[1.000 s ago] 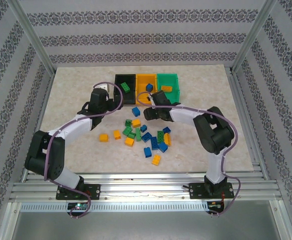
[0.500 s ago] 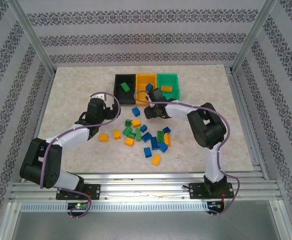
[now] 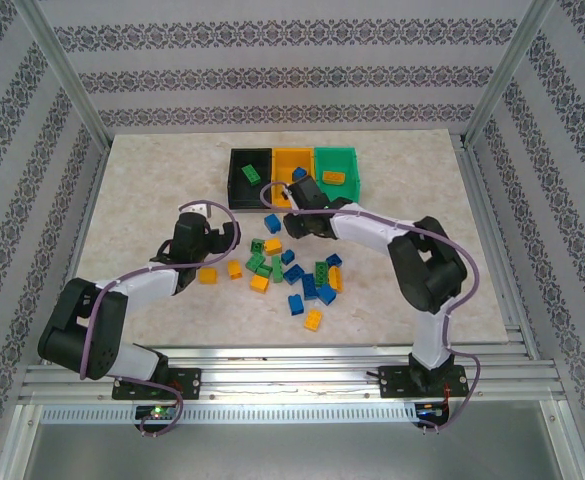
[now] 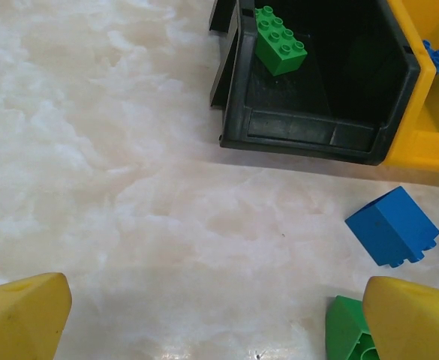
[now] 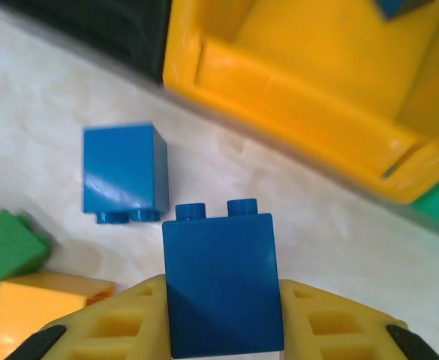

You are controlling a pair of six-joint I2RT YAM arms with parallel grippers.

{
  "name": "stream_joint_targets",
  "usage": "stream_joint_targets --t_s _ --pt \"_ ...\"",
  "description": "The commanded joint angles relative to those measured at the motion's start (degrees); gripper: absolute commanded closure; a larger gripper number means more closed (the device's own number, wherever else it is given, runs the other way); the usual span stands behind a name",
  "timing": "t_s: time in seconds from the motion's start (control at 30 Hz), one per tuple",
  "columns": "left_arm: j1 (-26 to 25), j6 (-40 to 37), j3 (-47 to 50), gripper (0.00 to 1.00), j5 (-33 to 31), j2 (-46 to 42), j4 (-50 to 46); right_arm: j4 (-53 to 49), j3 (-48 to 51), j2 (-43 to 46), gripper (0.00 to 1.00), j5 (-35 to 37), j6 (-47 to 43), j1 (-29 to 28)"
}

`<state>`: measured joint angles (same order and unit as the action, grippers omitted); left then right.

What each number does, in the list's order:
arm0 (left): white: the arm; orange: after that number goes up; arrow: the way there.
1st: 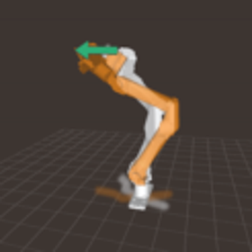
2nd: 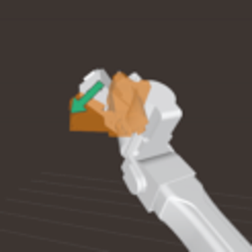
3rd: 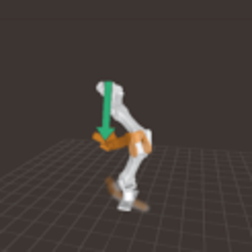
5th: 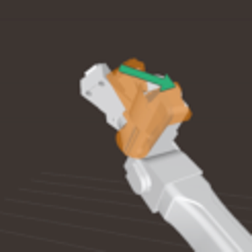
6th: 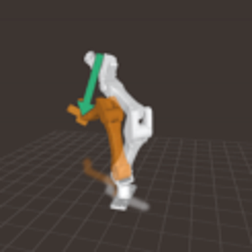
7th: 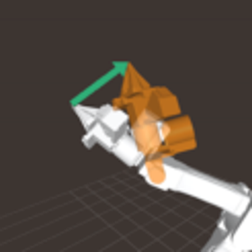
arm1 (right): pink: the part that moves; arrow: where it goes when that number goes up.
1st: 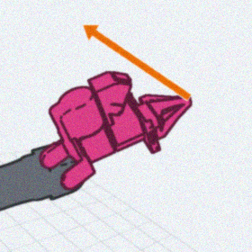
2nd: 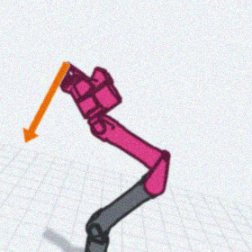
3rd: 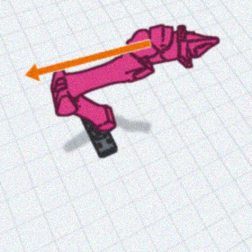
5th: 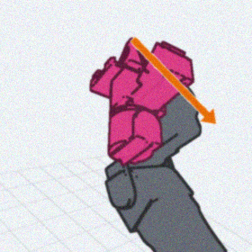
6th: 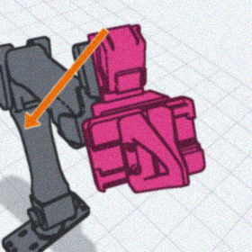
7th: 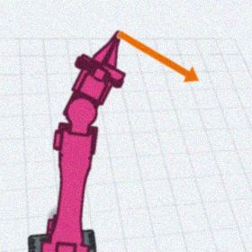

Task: Sort the legos into containers by color
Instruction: Pick up the lego from the center of the table, then place the lego in the container, then pick up the lego from the center of the table.

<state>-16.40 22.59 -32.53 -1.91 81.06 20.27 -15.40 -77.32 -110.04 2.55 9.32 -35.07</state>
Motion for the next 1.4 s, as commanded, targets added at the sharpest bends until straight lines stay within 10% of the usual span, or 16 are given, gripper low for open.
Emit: stream_joint_targets --t_s 0.0,0.4,0.93,1.2,1.37 --pt "0.15 0.8 0.4 0.0 1.23 0.38 5.09 -1.1 -6.36 0.68 0.69 2.11 1.31 0.86" --pt "0.2 -0.26 0.68 0.0 4.77 0.07 4.02 -4.82 -16.5 -6.68 0.41 -0.46 3.63 1.76" --pt "0.21 1.17 0.33 0.01 8.49 1.49 4.96 -7.78 -17.34 -14.79 0.38 -4.91 3.71 -3.86" --pt "0.19 1.91 0.09 0.0 11.01 2.47 5.74 -6.47 -16.9 -16.81 0.65 -5.16 3.68 -4.05" --pt "0.17 2.22 0.98 0.0 11.5 2.13 7.0 -8.1 -18.46 -15.77 0.57 -4.13 1.77 -3.98"
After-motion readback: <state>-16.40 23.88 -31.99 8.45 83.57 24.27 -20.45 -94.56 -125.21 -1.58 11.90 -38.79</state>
